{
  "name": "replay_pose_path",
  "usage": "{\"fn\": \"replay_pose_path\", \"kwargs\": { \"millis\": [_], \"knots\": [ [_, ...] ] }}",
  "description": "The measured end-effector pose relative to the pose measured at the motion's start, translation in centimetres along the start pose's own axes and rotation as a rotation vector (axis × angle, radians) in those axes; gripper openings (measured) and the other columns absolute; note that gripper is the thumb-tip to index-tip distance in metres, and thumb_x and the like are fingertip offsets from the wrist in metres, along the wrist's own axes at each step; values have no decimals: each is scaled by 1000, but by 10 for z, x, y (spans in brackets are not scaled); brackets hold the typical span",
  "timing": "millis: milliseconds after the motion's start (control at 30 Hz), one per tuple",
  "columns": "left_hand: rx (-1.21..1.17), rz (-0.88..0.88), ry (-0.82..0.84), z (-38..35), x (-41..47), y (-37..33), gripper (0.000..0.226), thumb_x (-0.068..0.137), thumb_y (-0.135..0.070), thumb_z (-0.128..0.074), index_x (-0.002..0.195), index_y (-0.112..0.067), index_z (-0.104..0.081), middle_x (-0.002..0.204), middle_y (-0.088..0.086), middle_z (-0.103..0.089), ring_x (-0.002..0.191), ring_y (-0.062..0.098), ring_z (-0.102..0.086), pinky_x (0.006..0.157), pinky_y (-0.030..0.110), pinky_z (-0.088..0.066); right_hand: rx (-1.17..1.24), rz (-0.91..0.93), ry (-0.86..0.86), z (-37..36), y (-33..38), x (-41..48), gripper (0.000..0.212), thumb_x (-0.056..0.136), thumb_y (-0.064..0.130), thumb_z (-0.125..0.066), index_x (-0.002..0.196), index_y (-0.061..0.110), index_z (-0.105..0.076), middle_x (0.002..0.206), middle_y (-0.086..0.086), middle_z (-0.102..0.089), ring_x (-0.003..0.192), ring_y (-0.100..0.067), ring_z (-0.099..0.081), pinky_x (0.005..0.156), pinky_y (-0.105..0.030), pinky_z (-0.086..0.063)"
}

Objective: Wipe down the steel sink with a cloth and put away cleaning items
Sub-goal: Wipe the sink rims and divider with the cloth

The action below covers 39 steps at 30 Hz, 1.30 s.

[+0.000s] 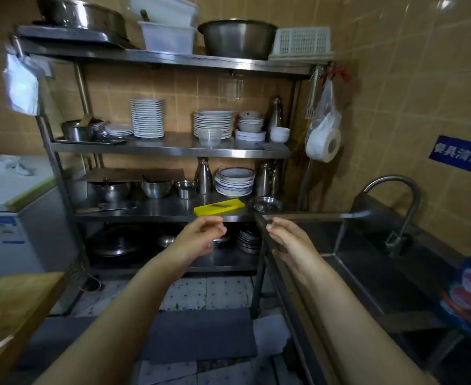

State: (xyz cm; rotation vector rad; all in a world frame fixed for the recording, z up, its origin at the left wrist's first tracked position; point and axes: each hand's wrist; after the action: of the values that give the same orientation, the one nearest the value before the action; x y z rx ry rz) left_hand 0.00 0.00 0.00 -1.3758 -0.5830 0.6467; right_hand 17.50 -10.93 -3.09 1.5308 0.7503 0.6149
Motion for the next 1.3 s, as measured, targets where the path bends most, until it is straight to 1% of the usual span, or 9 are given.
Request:
{"fn": "replay_pose_path", "kwargs": {
  "millis": [167,367,467,700,833,967,1067,1167,1300],
  "knots": [
    [-19,-10,-44,-12,38,1,13,89,-19,-57,99,-28,-60,116,-2,-61,111,13,-55,93,37,-45,19,1,-6,8,4,41,26,84,28,-65,109,28,-59,120,4,-61,112,-10,-54,81,-30,-41],
    [19,-91,-114,-18,76,3,24,91,-17,-55,115,-16,-57,114,0,-58,101,11,-54,80,25,-46,35,16,-17,8,10,81,12,87,29,-62,98,28,-63,105,8,-64,108,-9,-57,79,-29,-46],
    [25,-109,-114,-16,98,9,27,91,-15,-54,118,-15,-54,114,-2,-57,101,9,-53,83,25,-45,27,16,-42,7,7,104,9,87,29,-62,96,27,-64,103,8,-65,105,-7,-58,74,-26,-46],
    [-18,-67,-96,3,179,29,24,92,-16,-52,116,-17,-56,114,0,-59,104,12,-54,92,36,-46,2,12,-59,-8,-5,174,13,88,29,-61,100,28,-62,108,6,-63,105,-5,-56,89,-30,-43],
    [-57,-79,-78,23,244,35,19,92,-16,-52,110,-22,-56,111,-2,-60,97,8,-56,85,28,-47,30,-26,-110,-22,-4,230,13,89,26,-60,102,25,-62,106,4,-63,109,-11,-56,96,-34,-43],
    [-83,-89,-67,47,313,35,15,92,-16,-53,103,-25,-57,115,0,-59,104,12,-55,86,30,-47,41,-21,-174,-35,8,289,16,89,24,-60,105,20,-63,107,1,-65,109,-13,-58,99,-39,-43],
    [-87,-116,-61,61,359,33,15,91,-15,-53,98,-28,-57,108,-2,-61,99,10,-57,83,29,-48,52,17,-225,-40,16,325,20,89,22,-60,109,18,-63,99,7,-65,100,-7,-60,96,-37,-42],
    [-130,-119,-54,71,397,33,15,92,-13,-52,100,-24,-56,100,-6,-62,93,7,-58,81,28,-48,58,25,-237,-42,21,356,11,89,22,-60,100,23,-62,99,6,-64,101,-8,-60,93,-35,-44],
    [-184,-124,-60,77,432,29,18,92,-9,-50,107,-18,-55,104,-1,-61,91,7,-58,72,23,-48,135,80,-305,-49,27,390,10,89,19,-61,98,24,-62,98,6,-65,99,-11,-61,87,-32,-47]
  ]
}}
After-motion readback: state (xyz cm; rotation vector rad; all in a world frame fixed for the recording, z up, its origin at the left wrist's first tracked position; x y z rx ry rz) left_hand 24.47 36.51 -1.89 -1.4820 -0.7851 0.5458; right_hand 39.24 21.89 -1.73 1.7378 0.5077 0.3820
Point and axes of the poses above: each hand's wrist, its own x-axis towards the middle knuckle, its own z-axis out of the back of the hand, y = z × x
